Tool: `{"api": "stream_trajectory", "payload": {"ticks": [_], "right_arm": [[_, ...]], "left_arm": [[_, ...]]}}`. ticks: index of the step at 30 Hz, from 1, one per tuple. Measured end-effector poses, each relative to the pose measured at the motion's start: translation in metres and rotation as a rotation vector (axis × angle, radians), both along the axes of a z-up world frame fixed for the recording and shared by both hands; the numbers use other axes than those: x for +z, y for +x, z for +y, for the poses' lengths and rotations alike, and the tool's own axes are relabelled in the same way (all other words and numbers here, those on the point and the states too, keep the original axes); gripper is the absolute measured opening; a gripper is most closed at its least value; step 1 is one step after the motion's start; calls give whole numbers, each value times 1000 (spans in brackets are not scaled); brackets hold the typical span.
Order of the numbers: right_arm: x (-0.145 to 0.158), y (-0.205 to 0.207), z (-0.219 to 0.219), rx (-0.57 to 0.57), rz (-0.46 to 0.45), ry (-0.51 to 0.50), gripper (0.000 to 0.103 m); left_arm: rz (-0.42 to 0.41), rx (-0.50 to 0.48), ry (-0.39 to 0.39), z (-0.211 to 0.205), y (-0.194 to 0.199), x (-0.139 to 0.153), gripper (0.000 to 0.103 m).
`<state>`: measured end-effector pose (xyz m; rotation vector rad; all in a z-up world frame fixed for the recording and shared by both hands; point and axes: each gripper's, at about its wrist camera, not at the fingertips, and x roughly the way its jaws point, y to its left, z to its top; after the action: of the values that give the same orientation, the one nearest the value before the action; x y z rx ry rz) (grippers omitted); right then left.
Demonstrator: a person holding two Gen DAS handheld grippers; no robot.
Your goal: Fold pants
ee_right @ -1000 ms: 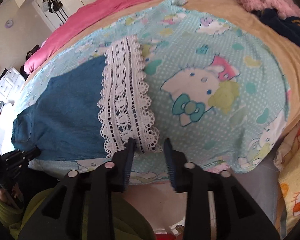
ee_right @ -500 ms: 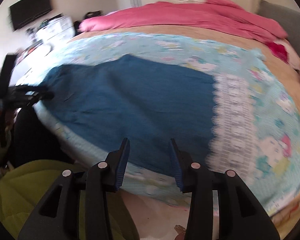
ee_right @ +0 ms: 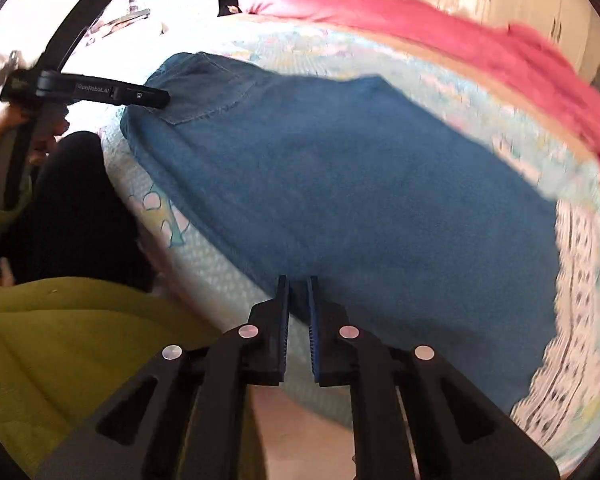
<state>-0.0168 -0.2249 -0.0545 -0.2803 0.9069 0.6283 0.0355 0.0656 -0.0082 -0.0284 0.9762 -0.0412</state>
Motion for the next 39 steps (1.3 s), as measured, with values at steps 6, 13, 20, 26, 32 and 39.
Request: {"api": "stream_trajectory", "payload": {"ticks": [6, 13, 20, 26, 32, 39], "right_arm": [[35, 14, -57, -159, 14, 201, 27], [41, 57, -120, -385, -25, 169, 44], [42, 70, -146, -420, 33, 139, 47], [55, 122, -202, -576, -27, 167, 48], [24, 169, -205, -566, 77, 151, 48], [7, 162, -201, -509, 92, 219, 21]], "left_arm": [[-62, -23, 9, -11, -9, 19, 81], [-120, -91, -15, -41, -4, 43, 89], [-92, -180, 7, -80, 28, 38, 92], [-80, -228, 12, -109, 74, 33, 92], [-63, -239, 42, -129, 116, 19, 92], [42, -254, -42, -143, 161, -18, 91]]}}
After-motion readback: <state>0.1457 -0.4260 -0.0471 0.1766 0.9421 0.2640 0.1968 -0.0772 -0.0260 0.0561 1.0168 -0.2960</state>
